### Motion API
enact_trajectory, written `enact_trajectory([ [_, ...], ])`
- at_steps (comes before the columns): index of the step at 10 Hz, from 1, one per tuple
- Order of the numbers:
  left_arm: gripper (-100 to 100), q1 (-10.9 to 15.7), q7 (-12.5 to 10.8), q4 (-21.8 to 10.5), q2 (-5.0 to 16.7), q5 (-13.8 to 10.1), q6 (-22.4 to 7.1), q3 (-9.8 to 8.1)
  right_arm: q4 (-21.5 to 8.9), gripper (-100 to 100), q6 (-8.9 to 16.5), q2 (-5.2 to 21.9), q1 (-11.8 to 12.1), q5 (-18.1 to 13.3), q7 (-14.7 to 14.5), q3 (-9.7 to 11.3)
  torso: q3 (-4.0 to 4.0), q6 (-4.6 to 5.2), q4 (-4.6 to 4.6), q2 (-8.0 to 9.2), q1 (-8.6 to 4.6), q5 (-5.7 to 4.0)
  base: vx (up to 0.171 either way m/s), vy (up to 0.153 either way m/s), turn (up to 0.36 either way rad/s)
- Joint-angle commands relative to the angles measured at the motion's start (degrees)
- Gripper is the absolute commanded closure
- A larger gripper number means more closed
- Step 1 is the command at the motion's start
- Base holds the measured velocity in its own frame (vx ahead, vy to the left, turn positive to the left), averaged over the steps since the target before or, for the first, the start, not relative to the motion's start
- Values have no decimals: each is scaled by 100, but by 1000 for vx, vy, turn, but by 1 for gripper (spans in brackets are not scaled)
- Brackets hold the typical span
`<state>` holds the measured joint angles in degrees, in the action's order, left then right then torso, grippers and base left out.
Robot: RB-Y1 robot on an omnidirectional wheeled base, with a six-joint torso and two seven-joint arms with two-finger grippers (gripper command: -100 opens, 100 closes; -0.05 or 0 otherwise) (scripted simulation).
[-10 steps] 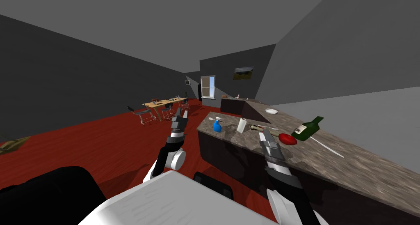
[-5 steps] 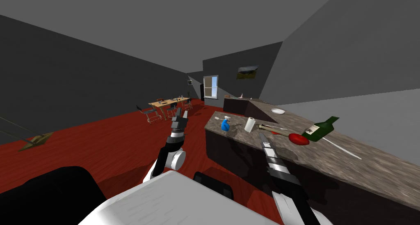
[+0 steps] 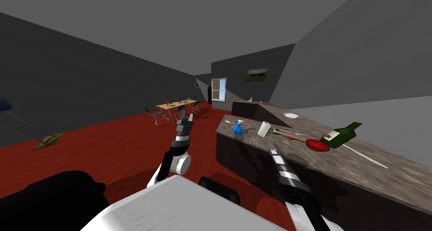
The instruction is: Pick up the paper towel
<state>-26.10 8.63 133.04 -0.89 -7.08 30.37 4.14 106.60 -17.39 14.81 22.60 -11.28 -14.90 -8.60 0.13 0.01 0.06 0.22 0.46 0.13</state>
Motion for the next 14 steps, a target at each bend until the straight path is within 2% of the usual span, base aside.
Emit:
enact_trajectory([
  [1, 0, 0, 0, 0, 0, 0, 0, 0, -215, -100, 115, 64, -81, -132, -136, -58, 0, 0, 0, 0, 0, 0, -22, 119, 40],
  [7, 0, -1, 0, 0, 1, 0, 0, -1, -1008, -100, 543, 473, -352, -704, -698, -312, -15, 0, -6, -27, -23, -5, 7, 101, 23],
  [14, 0, -2, 0, 0, 2, 0, 0, -2, -1913, -100, 812, 1033, -780, -1310, -1332, -490, -30, 1, -12, -53, -60, -13, 71, 5, -7],
])
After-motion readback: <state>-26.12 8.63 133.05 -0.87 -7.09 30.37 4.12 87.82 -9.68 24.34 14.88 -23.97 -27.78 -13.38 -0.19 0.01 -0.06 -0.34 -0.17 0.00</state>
